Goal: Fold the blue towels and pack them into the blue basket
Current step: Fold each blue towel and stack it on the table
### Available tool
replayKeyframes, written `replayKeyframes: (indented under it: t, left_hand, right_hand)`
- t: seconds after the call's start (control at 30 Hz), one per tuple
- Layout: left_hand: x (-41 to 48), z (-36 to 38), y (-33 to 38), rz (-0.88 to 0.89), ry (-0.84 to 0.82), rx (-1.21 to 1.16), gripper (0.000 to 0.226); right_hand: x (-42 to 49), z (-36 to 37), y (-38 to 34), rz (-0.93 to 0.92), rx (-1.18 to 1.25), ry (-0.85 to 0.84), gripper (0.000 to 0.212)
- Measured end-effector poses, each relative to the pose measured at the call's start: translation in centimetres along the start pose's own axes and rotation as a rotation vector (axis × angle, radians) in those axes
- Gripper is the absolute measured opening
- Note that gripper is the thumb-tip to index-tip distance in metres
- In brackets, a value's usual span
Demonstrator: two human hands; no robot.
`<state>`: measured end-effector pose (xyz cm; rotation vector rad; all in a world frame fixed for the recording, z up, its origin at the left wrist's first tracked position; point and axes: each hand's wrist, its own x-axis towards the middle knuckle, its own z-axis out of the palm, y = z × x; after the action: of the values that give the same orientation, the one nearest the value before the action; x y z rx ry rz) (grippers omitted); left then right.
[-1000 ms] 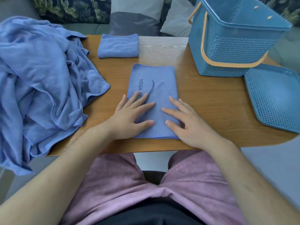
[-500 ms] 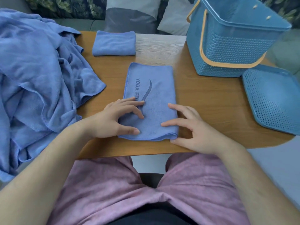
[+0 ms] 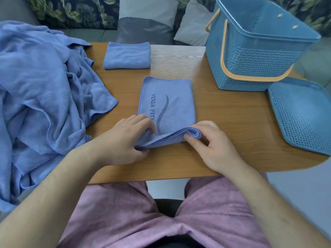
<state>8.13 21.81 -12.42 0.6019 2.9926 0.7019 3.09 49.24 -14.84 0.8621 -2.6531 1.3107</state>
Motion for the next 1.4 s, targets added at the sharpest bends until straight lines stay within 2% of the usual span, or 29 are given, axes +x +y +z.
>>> replayKeyframes:
  t: [0.17,0.23,0.33,0.4,0.43,0.5,0.53,0.6,0.67,0.73,0.87,0.97,1.1,1.23,1.3,1.4]
  left_hand:
    - [-0.1,-0.6,0.1,-0.131,0.145,-0.280,0.017]
    - [-0.1,-0.7,0.5,-0.191,0.179,-0.513,0.010]
    - [0.1,-1.3,1.0,-0.256,0.210,-0.917,0.026]
    - [0.5,-1.1,1.2,-0.294,0.262,-1.037,0.038]
    - [0.7,-0.8,1.3,-0.310,0.311,-1.057,0.040]
    - [1.2,0.2,1.4,-0.352,0.438,-1.047,0.033]
    - [1.5,0.8,1.1,-0.373,0.488,-1.033,0.027]
    - [1.8,1.8,0.4,-0.416,0.532,-0.991,0.020]
    - [1.9,2.1,0.1,-0.427,0.519,-0.972,0.027]
    - [1.8,1.8,0.4,-0.381,0.510,-0.972,0.030]
    - [1.3,1.8,0.2,-0.300,0.379,-0.865,0.028]
    - [1.1,2.1,-0.4,-0.311,0.281,-0.727,0.045]
    - [1.4,2.6,-0.7,-0.246,0.314,-0.637,0.054]
    - [1.8,2.9,-1.0,-0.288,0.383,-0.618,0.054]
    - [2.2,3.2,-1.1,-0.333,0.422,-0.523,0.052]
    - [2.6,3.8,-0.9,-0.407,0.490,-0.400,0.047]
  right_hand:
    - [0.1,-0.7,-0.7,0.116,0.061,-0.012,0.008]
    - [0.2,-1.5,-1.2,0.193,0.124,-0.040,0.009]
    - [0.5,-2.8,-2.6,0.245,0.381,-0.090,0.020]
    - [0.7,-2.9,-2.9,0.248,0.528,-0.023,0.024]
    - [0.8,-2.7,-2.8,0.255,0.553,0.019,0.032]
    - [1.0,-2.3,-2.0,0.257,0.510,0.005,0.059]
    - [1.0,-2.2,-1.5,0.251,0.510,-0.037,0.065]
    - [0.8,-2.4,-0.8,0.203,0.522,-0.114,0.057]
    - [0.7,-2.2,-0.5,0.176,0.411,-0.118,0.038]
    - [0.7,-1.6,-0.1,0.210,0.344,-0.096,0.031]
    - [1.0,-1.1,0.4,0.206,0.329,-0.041,0.041]
    - [1.2,-0.9,0.7,0.182,0.289,-0.049,0.057]
    - [1.8,-0.5,0.9,0.172,0.231,-0.010,0.061]
    - [2.5,0.2,1.1,0.166,0.207,0.024,0.057]
    - [2.5,0.8,1.2,0.172,0.100,0.082,0.049]
    - [1.9,1.5,0.8,0.095,-0.308,0.217,0.038]
